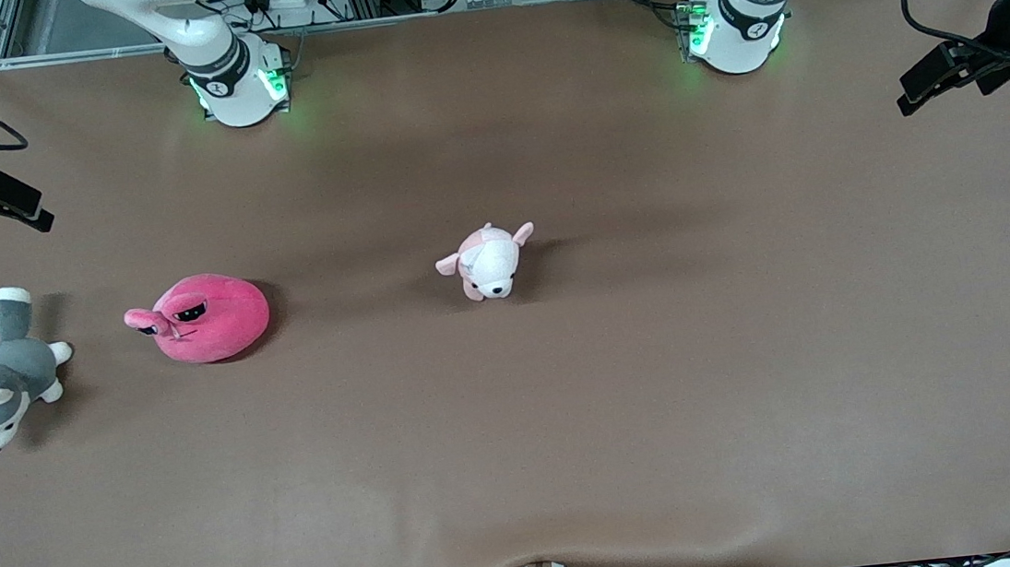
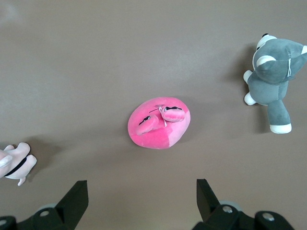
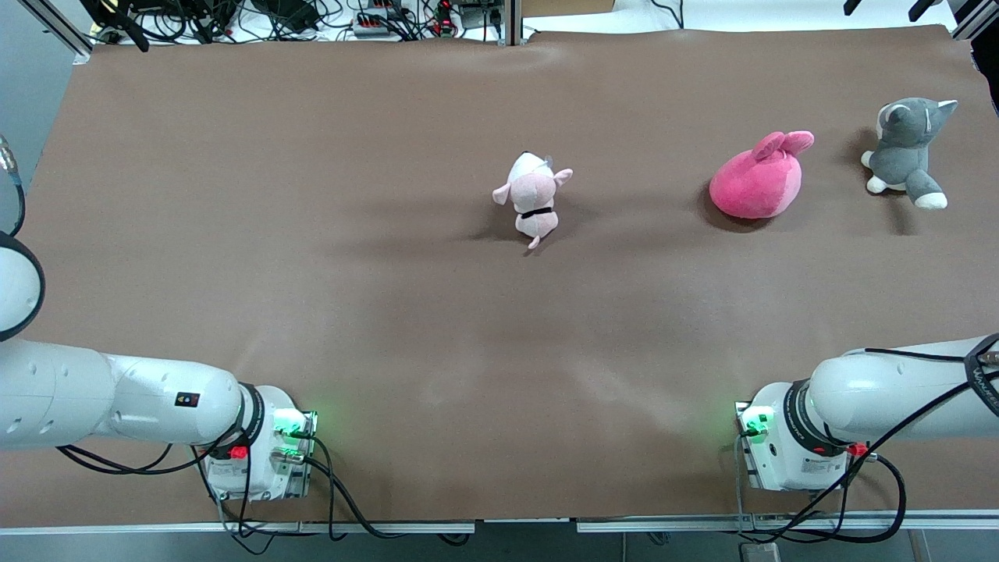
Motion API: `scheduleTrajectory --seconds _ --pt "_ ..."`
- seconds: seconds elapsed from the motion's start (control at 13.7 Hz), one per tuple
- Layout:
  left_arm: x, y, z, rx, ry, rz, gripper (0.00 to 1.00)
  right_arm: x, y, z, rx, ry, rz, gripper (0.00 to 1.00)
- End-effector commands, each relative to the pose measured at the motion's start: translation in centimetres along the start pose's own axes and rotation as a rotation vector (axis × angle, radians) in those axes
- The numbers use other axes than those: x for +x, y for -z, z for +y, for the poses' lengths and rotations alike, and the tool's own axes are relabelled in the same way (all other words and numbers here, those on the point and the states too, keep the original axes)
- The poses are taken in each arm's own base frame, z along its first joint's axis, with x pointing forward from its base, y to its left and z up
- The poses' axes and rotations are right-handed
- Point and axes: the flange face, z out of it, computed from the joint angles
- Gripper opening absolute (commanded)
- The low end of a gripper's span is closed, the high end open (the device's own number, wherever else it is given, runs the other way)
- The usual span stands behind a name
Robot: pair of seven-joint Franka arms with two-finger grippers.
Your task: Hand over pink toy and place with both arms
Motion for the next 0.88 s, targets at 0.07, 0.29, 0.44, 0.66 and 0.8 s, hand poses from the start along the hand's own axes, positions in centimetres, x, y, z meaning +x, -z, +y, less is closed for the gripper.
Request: scheduleTrajectory --seconds 0.07,0.29,0.44,0.66,0.8 --pt "-1.0 0.6 -1.0 0.016 -0.013 -0.028 1.0 -0.6 1.2 -1.9 -0.004 0.023 0.021 1.0" --pt "-1.1 0.6 -1.6 0.015 0.0 -0.031 1.0 -0.5 2.1 -1.3 -0.008 0.012 0.042 1.0" --pt "-1.2 0.6 -1.6 0.013 0.009 -0.037 1.0 -0.4 1.9 -1.3 -0.012 0.017 0.037 1.0" --pt "-1.4 0.6 -1.3 0.009 0.01 -0.044 1.0 -0.5 2.0 -1.3 -0.013 0.015 0.035 1.0" --pt "-1.5 0.7 -1.3 0.006 0.009 -0.045 1.0 -0.5 2.0 -1.2 -0.013 0.015 0.034 1.0"
